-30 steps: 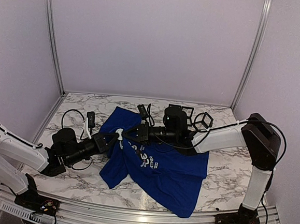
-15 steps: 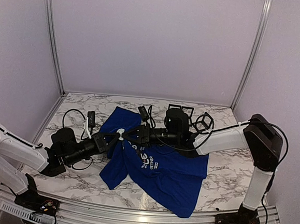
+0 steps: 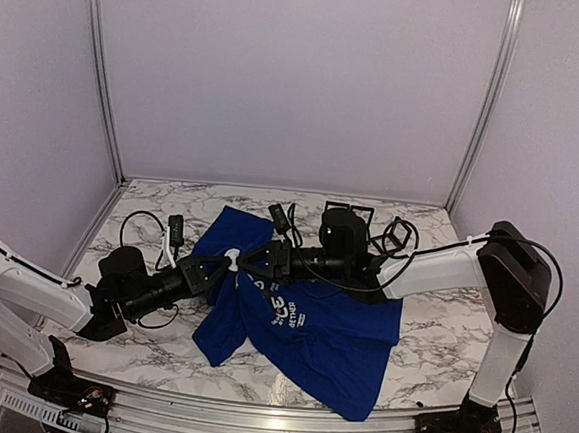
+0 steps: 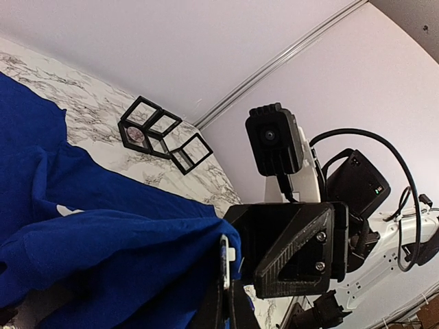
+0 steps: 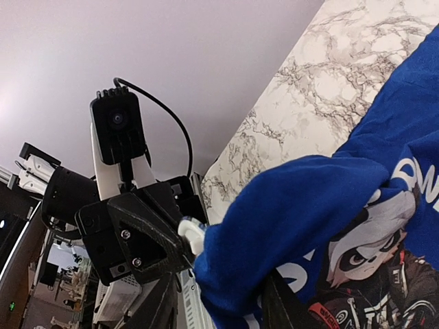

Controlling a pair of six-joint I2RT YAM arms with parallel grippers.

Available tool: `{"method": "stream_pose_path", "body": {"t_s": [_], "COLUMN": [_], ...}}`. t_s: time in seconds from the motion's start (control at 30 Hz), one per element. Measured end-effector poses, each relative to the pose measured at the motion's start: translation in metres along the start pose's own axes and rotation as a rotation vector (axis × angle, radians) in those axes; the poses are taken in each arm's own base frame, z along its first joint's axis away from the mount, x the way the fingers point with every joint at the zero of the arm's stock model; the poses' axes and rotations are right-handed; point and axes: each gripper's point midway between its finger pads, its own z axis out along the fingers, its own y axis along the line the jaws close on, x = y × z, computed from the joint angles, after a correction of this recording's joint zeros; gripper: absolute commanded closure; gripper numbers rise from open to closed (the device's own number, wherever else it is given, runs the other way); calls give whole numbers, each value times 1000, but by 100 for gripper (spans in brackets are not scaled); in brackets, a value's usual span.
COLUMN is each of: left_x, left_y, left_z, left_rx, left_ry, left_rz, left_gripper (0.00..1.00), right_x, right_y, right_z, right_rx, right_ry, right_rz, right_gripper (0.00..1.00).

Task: Remove the brooch from the garment
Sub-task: Remove the brooch from the flattened clothing.

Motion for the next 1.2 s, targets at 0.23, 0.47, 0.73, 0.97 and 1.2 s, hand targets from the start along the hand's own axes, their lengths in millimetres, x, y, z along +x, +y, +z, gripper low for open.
{"method": "stream_pose_path", "body": {"t_s": [0.23, 0.47, 0.73, 0.97, 1.2], "left_x": [0, -1, -2, -3, -2], "left_y": [4, 9, 12, 14, 16], "left_z": [-2, -4, -7, -6, -6], "left_rx": [-27, -54, -79, -97, -115], "left_ry": [3, 14, 22, 28, 38], "left_rz": [1, 6, 12, 17, 25], "left_gripper": [100, 100, 100, 100, 100], "right_x": [0, 6, 12, 11, 16], "right_y": [2, -7, -11, -5, -8], "right_z": [-6, -1, 3, 9, 10], "right_rx": [57, 180, 252, 268, 303], "right_ry": [2, 37, 68, 74, 93], "right_rz": [-77, -188, -258, -302, -327], "right_gripper": [57, 63, 68, 72, 78]}}
